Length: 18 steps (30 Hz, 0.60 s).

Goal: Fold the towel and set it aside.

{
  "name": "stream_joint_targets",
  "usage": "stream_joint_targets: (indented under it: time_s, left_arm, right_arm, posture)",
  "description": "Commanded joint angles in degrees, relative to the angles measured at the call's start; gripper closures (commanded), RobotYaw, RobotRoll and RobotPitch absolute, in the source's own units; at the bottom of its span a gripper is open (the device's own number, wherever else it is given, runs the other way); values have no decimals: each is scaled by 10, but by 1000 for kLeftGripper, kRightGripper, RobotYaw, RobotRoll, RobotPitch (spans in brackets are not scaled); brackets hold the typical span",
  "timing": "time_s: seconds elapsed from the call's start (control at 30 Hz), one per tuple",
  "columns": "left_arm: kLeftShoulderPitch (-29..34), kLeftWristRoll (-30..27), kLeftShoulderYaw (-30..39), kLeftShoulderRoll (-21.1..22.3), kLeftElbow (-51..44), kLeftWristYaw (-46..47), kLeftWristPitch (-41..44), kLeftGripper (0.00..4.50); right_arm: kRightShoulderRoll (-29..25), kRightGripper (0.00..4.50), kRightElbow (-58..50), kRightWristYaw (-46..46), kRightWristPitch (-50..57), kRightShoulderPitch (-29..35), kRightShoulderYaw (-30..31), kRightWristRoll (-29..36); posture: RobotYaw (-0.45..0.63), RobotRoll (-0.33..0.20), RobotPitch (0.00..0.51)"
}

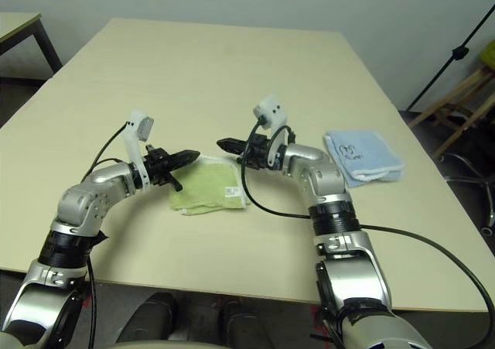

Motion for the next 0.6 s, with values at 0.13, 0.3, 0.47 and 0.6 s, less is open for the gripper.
stream_joint_targets:
  time_s: [0.13, 0.3, 0.47, 0.6]
  left_arm:
    - [0, 76, -35, -23, 109, 26, -90, 4500]
    - [27, 92, -44, -34, 116, 20, -109, 4500]
    - [22, 49, -3, -43, 74, 13, -84, 4324]
    - [26, -44, 40, -35, -9, -13, 43, 3320]
  right_arm:
    - [26, 4468, 79, -22, -54, 33, 22, -47]
    - [48, 4468, 132, -60, -100, 59, 21, -71]
    - [43, 4490, 117, -50, -99, 49, 1, -52]
    - [15, 3883, 81, -9, -75, 30, -24, -19]
  posture:
    - [114, 0, 39]
    - [109, 0, 13]
    - [114, 0, 2]
    - [114, 0, 1]
